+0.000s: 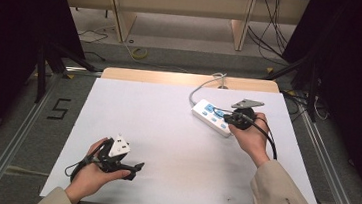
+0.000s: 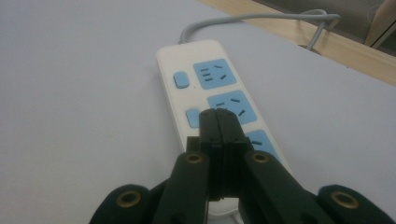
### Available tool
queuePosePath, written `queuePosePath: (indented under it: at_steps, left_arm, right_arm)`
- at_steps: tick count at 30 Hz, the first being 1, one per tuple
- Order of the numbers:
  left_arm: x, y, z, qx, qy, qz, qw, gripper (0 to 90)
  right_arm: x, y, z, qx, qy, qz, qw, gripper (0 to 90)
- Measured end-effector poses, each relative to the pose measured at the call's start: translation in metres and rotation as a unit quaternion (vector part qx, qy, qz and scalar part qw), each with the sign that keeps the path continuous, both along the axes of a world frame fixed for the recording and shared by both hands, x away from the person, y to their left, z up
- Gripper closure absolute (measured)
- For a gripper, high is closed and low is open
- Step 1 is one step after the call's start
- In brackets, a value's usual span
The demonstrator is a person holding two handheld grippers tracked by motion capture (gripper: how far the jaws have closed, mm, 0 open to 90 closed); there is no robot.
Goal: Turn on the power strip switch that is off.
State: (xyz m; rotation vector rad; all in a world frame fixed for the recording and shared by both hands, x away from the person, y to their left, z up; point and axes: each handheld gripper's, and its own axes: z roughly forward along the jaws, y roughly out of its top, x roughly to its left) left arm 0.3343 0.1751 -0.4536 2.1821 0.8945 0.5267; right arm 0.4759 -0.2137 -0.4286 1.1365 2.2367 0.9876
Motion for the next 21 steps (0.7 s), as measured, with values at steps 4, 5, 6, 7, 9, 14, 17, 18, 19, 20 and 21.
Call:
queuePosePath:
  at_steps: [4,5,6,7,9,14,17,18,19,20,21]
  left_arm:
    - [-0.0003,-0.0007,-0.0002,-0.001,0.001,-0.001,1.0000,15.8]
    - [-0.0003,-0.0008,-0.0002,-0.001,0.001,-0.001,1.0000,15.8]
    - [-0.0003,-0.0007,-0.0002,-0.001,0.001,-0.001,1.0000,15.8]
    - [-0.0002,-0.0007,-0.0002,-0.001,0.002,0.000,1.0000,15.8]
    - [-0.0001,-0.0006,-0.0002,-0.001,0.002,0.000,1.0000,15.8]
    - [-0.0002,-0.0006,-0.0003,-0.001,0.002,0.000,1.0000,15.8]
    - [-0.0002,-0.0006,-0.0002,-0.001,0.002,0.000,1.0000,15.8]
    - [-0.0002,-0.0006,-0.0003,-0.001,0.002,0.000,1.0000,15.8]
    - [-0.0002,-0.0006,-0.0003,-0.001,0.002,0.000,1.0000,15.8]
    - [0.0000,-0.0003,-0.0002,0.000,0.001,-0.001,1.0000,15.8]
    - [0.0000,-0.0003,-0.0002,0.000,0.001,-0.001,1.0000,15.8]
  right_arm:
    - [0.0012,0.0021,-0.0017,0.001,0.003,0.000,1.0000,90.0]
    - [0.0015,0.0022,-0.0017,0.001,0.003,-0.001,1.0000,90.0]
    - [0.0018,0.0023,-0.0015,0.002,0.003,-0.001,1.0000,90.0]
    - [0.0021,0.0023,-0.0013,0.002,0.003,-0.001,1.0000,90.0]
    - [0.0032,0.0024,-0.0009,0.003,0.003,-0.001,1.0000,90.0]
    - [0.0056,0.0049,-0.0009,0.003,0.004,0.000,1.0000,90.0]
    - [0.0071,0.0070,-0.0014,0.003,0.004,0.000,1.0000,90.0]
    - [0.0076,0.0077,-0.0015,0.003,0.004,0.001,1.0000,90.0]
    - [0.0079,0.0085,-0.0014,0.002,0.004,0.000,1.0000,90.0]
    - [0.0083,0.0090,-0.0014,0.003,0.005,0.001,1.0000,90.0]
    - [0.0088,0.0096,-0.0014,0.003,0.005,0.001,1.0000,90.0]
